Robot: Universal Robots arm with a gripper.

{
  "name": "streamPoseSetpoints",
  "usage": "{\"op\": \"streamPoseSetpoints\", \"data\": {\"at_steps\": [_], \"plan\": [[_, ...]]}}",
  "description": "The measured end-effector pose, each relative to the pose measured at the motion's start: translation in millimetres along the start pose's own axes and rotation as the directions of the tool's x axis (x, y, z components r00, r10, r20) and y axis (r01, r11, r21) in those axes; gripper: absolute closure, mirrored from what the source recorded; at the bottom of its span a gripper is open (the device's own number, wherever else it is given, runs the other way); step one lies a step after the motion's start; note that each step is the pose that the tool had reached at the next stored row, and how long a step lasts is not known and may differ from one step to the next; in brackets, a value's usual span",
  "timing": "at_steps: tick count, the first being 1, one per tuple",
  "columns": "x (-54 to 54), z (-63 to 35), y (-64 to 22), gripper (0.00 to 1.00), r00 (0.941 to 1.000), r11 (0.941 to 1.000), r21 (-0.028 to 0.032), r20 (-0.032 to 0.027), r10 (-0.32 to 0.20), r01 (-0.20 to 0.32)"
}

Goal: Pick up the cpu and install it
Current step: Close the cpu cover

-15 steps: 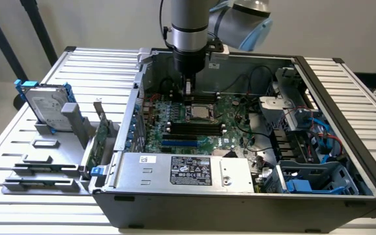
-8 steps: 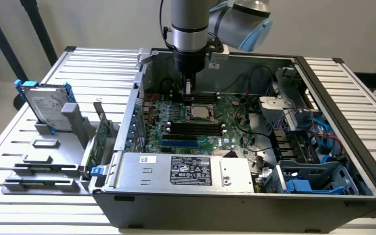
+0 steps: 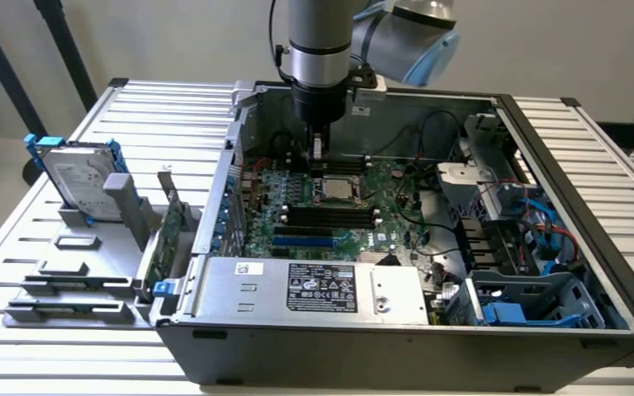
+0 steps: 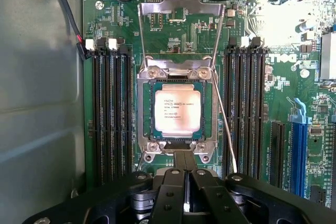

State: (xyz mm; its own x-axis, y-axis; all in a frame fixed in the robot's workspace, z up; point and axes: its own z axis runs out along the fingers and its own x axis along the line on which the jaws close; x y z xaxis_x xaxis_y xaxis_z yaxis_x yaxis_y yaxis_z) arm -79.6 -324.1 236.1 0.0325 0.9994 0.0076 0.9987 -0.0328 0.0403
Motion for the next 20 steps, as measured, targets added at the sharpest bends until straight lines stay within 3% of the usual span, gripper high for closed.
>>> {"op": "streamPoseSetpoints", "data": {"at_steps": [3,14,20], "plan": [[0.1,0.0,3.3,0.89,1.0000,1.0000,0.0003,-0.0015,-0.001,0.001],[1.8,-12.9,53.8,0.89,0.9995,1.0000,0.0039,-0.0307,-0.001,0.001],[2.8,-26.5,81.4,0.89,0.9992,1.0000,0.0078,-0.0397,-0.001,0.001]]}}
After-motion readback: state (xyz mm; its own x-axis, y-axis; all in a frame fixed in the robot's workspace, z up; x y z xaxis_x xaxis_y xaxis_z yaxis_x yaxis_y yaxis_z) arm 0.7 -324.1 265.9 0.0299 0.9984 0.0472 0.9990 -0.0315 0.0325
